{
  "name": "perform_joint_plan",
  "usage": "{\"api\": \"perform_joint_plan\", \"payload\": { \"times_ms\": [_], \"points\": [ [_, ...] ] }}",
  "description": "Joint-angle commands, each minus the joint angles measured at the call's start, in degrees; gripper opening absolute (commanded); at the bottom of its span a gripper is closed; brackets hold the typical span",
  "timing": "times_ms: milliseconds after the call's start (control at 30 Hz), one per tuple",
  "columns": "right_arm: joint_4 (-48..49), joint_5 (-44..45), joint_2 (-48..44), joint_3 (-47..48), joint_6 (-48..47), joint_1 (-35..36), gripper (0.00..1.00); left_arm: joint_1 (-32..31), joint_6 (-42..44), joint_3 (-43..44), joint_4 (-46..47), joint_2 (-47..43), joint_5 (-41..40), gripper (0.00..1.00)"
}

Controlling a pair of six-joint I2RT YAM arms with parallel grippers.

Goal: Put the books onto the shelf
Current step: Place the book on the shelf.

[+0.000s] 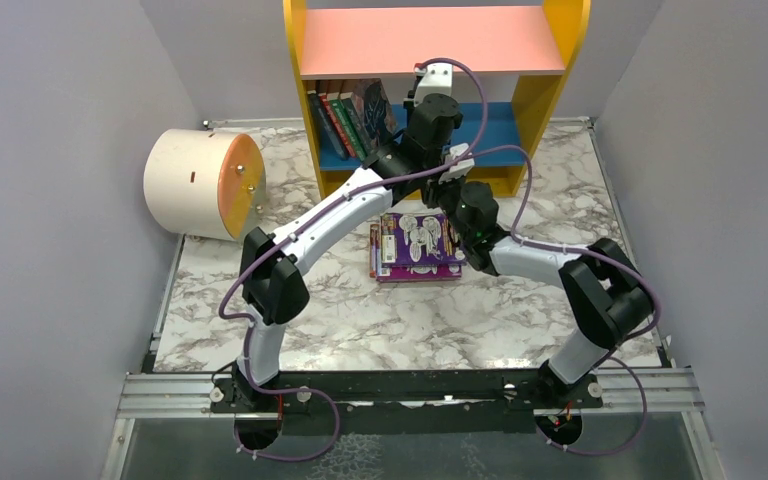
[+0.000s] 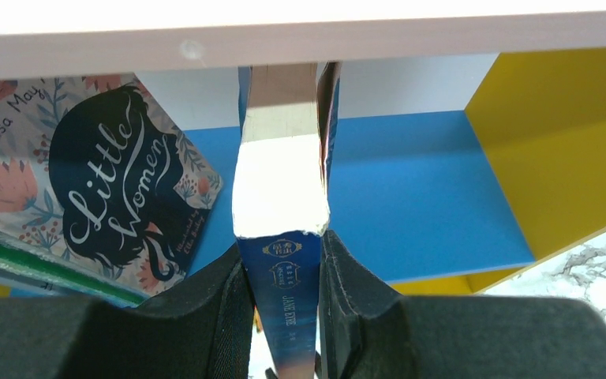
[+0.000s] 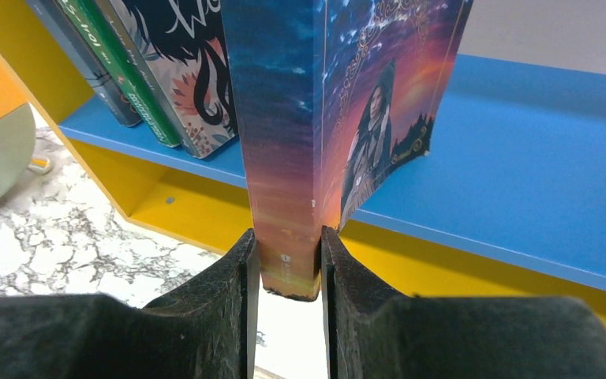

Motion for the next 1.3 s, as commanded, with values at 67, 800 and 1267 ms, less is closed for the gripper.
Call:
{"api": "perform_joint_plan", "payload": {
  "times_ms": [67,800,1267],
  "points": [
    [12.77,5.90,6.72,2.77,-2.67,0.15,0.01,-1.77,0.44,-3.85,7.90,-7.40,0.73,0.00],
    [18.87,8.88,15.17,10.59,-7.75,0.66,0.01,2.41,5.60,-9.07,11.96,-8.87,1.55,0.00],
    [21.79,16.19,17.13,12.31,-11.81,1.25,0.01,5.65,5.38,-9.28,14.56,-7.05,9.38,0.00]
  ]
}}
